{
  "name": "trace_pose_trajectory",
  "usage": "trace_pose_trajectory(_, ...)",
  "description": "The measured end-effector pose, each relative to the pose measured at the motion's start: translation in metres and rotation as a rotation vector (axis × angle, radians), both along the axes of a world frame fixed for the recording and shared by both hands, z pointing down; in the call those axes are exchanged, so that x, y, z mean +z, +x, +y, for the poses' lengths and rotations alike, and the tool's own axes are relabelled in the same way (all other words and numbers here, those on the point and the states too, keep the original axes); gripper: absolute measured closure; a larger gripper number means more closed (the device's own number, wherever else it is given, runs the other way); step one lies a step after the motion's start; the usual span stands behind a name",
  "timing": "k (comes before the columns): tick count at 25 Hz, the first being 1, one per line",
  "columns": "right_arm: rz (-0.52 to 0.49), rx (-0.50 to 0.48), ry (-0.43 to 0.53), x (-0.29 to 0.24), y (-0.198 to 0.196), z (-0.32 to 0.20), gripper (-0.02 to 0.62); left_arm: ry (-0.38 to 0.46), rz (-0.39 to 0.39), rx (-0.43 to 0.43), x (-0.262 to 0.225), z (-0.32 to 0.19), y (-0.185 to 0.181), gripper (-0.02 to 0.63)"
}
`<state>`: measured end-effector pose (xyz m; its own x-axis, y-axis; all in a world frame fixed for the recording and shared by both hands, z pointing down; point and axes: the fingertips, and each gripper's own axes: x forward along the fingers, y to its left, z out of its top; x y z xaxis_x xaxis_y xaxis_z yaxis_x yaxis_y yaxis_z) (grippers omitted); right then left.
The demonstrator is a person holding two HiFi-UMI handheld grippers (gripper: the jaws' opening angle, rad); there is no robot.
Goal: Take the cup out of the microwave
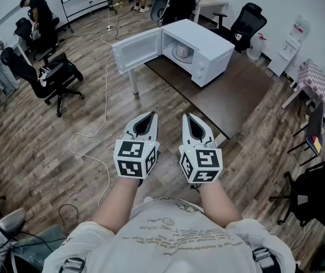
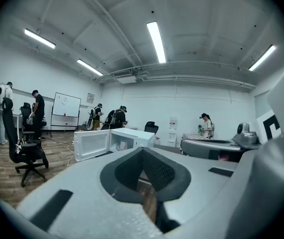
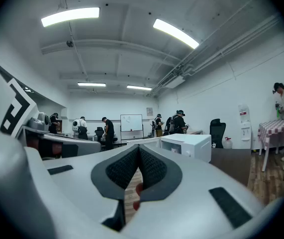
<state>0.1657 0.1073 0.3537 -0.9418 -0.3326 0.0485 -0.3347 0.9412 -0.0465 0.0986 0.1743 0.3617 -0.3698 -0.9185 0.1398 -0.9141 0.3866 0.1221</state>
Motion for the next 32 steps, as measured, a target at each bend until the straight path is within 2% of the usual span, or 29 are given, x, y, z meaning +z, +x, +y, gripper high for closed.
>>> trace_pose_trajectory(7,-0.03,-0.015,-0.02,0.001,-0.024,0.009,0.581,-0.017,-0.006,0.035,0.008,0.003,-0.019,0.594)
trace_pose_trajectory(20,0.017,0.009,0.001,0.028,-0.053,0.024,0.581,-0.028,0.036,0.117,0.038,0.006,-0.051,0.594)
trace_pose_trajectory(26,0.012,0.008,-0.016,0.035,-0.078,0.004,0.581,-0.047,0.03,0.13,0.046,-0.014,-0.072,0.594)
trace_pose_trajectory(32,-0.014,-0.006,-0.038,0.042,-0.122,-0.043,0.581,-0.064,0.008,0.132,0.052,-0.059,-0.107,0.594)
